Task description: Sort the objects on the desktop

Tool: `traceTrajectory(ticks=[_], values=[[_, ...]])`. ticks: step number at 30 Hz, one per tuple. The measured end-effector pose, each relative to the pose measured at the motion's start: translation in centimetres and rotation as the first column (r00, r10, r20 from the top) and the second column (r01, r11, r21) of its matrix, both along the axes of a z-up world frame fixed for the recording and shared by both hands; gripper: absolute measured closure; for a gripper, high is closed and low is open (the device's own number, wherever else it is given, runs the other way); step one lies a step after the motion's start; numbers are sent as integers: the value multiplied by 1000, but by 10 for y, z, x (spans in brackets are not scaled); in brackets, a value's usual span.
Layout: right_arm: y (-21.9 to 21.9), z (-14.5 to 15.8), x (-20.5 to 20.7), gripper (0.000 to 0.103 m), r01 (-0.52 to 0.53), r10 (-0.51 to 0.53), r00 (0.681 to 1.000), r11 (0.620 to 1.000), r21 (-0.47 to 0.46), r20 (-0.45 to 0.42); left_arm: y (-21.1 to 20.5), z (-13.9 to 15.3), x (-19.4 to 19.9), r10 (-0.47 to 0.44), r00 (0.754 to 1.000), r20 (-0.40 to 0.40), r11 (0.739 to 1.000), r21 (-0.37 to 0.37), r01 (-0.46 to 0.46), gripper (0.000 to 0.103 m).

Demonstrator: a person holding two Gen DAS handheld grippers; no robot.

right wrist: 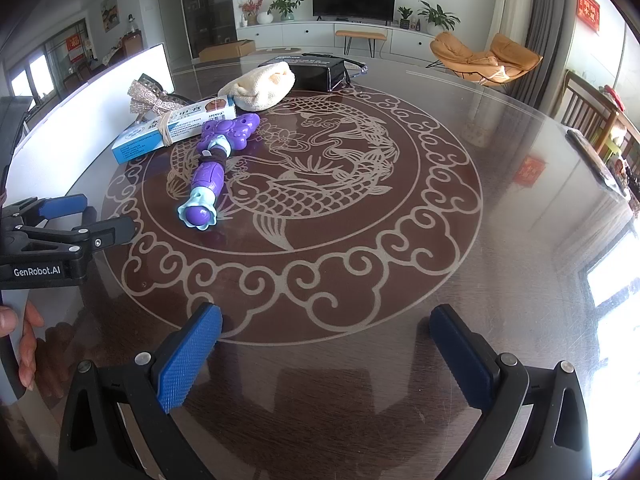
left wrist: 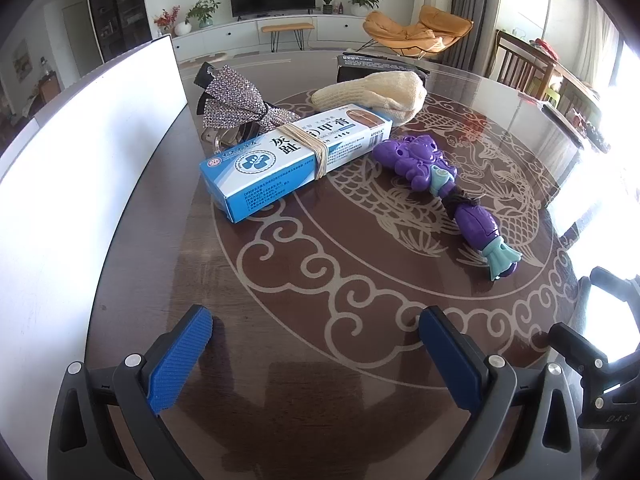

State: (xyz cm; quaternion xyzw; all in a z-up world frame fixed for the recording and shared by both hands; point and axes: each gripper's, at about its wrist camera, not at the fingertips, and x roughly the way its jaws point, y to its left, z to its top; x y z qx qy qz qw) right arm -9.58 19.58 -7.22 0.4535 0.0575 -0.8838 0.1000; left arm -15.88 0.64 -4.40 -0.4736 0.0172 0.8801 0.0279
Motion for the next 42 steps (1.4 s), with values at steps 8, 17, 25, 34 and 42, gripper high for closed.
traceTrajectory(ticks=[8,17,25,34,42], values=[[0,0,0,0,0,0,1000,1000,0,0,2,0,-7,90,996,-10,996,0,-90,0],[0,0,0,0,0,0,1000,1000,0,0,2,0,-8,120,992,-42,993,2,-120,0],[0,0,0,0,0,0,1000,1000,0,0,2,0,-8,120,992,-42,993,2,-120,0],[0,0,0,0,0,0,1000,1000,0,0,2,0,-8,120,992,-42,993,1,-120,0],[0,0,0,0,0,0,1000,1000,0,0,2,0,-8,120,992,-43,993,1,-120,0]])
